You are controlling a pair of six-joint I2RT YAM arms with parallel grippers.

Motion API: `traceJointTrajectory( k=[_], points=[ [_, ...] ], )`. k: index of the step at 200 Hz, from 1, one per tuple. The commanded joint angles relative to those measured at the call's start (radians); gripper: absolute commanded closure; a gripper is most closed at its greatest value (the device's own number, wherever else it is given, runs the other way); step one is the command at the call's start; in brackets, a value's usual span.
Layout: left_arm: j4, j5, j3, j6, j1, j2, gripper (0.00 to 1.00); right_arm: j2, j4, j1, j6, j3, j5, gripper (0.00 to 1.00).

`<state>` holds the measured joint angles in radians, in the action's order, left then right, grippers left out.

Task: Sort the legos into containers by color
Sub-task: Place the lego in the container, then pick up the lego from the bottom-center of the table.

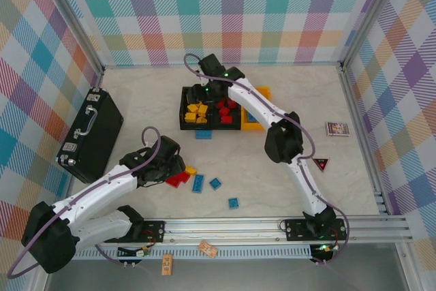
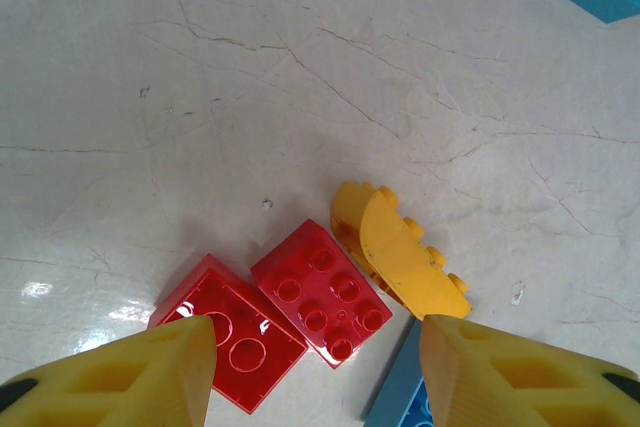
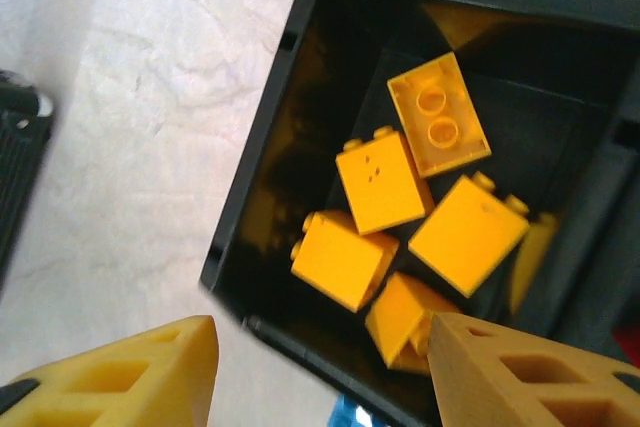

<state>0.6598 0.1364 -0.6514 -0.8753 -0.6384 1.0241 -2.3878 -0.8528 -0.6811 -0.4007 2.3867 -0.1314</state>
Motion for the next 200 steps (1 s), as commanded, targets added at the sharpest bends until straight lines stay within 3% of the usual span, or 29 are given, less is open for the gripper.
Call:
traceJointTrajectory(
  k=[1,62,117,155,200],
  points=[
    [0.024,0.008,-0.017,-0.010,0.006,-0.003,0.44,0.189,0.061,-0.015,0.043,-0.140,0.002,0.42],
    [0.023,-0.044,-0.025,0.035,0.006,-0.017,0.43,0.499,0.138,-0.027,0.057,-0.594,-0.022,0.41],
    [0.056,-0.163,0.007,0.055,0.003,-0.068,0.43,0.726,0.063,-0.084,0.047,-0.942,0.000,0.39],
    [0.121,-0.167,0.061,-0.009,0.002,-0.149,0.43,0.821,0.039,-0.150,-0.023,-1.149,-0.007,0.38],
    [0.144,-0.164,0.119,-0.059,-0.002,-0.211,0.43,0.864,0.016,-0.235,-0.067,-1.264,-0.017,0.35]
  ],
)
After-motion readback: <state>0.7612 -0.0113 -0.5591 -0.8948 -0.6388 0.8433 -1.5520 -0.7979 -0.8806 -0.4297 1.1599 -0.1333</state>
